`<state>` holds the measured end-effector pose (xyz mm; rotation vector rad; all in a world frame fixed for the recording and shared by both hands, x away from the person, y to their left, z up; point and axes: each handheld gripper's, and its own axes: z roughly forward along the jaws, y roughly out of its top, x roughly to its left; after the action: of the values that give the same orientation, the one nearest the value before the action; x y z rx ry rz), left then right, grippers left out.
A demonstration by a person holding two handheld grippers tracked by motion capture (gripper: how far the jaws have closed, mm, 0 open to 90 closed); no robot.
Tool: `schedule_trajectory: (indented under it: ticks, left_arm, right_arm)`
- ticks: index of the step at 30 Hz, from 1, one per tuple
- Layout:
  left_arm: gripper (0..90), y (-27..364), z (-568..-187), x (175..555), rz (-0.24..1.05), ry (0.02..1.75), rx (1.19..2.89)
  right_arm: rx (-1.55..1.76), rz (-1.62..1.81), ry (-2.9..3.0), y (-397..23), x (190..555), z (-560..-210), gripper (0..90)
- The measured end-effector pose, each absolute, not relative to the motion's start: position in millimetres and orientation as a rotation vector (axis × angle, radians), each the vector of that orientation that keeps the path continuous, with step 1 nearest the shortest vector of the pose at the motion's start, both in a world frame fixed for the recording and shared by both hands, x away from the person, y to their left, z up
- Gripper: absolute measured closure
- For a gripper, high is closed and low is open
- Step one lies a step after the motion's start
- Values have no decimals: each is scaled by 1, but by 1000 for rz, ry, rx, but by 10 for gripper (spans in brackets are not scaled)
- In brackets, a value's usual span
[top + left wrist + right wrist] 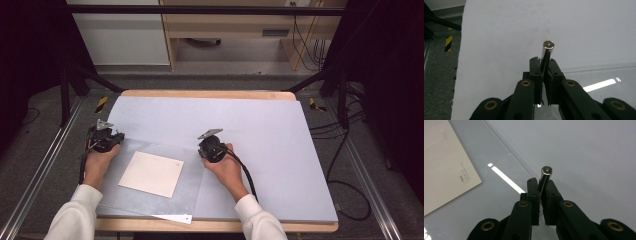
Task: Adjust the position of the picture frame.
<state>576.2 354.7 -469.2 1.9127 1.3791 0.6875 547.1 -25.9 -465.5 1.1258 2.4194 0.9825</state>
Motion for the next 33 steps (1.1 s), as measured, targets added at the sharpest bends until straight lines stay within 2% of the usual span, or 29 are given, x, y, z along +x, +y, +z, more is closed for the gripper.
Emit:
schedule_trajectory:
  ticks: [20, 33]
  left_arm:
    - [844, 365, -441, 569, 606, 1370, 1935]
    - [837, 355, -410, 556, 611, 1340, 1932]
  right_arm:
    - [1149, 982, 2493, -27, 552, -446, 837]
    - [1126, 979, 2487, -37, 547, -423, 836]
